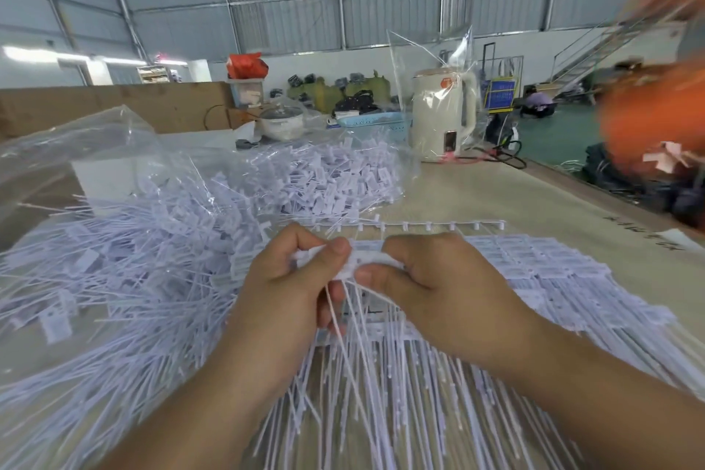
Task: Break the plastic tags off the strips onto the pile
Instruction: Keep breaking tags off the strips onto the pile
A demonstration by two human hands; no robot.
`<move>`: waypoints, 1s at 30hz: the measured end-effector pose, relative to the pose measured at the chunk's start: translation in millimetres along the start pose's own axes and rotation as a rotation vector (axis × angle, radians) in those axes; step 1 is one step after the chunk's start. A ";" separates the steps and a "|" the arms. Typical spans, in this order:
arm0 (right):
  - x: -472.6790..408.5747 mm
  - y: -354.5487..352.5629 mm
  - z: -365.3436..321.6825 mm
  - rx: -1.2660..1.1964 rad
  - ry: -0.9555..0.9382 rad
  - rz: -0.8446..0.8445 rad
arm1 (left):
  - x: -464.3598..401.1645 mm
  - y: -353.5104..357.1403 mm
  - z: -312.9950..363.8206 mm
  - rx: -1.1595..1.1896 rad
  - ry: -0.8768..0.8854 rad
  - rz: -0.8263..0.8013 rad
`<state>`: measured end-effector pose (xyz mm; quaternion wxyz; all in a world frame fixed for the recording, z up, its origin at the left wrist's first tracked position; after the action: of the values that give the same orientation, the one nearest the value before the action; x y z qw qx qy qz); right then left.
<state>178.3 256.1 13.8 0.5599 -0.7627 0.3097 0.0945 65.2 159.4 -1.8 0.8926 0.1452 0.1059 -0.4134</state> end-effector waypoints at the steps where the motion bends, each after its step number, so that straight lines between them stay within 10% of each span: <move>1: -0.4 -3.0 1.6 -0.038 0.045 0.066 | 0.5 0.2 -0.6 0.096 -0.017 0.027; 5: -1.3 -39.2 21.8 -0.359 0.184 0.417 | -2.3 -15.2 -4.4 0.333 -0.134 0.111; 11: 7.5 8.7 -10.5 -0.289 -0.087 -0.164 | -1.6 -1.9 -12.9 0.055 -0.162 -0.142; 21: 9.3 19.2 -12.9 -0.153 -0.138 -0.243 | 3.4 3.7 -14.9 -0.007 -0.169 -0.368; 30: 3.5 -1.0 8.1 -0.135 -0.039 -0.175 | -5.3 -11.9 -10.0 -0.047 -0.134 -0.171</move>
<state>183.3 262.4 10.0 0.5191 -0.8209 0.2238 0.0806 52.1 159.3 -11.6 0.8623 0.0869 0.0677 -0.4942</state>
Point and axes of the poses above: each hand's wrist, its own x-axis away from the middle knuckle, its own y-axis out of the palm, z = x × y, the point moved 5 cm from there along -x, towards the middle knuckle, and after that the axes turned 7 degrees about x, right-handed, at the moved point
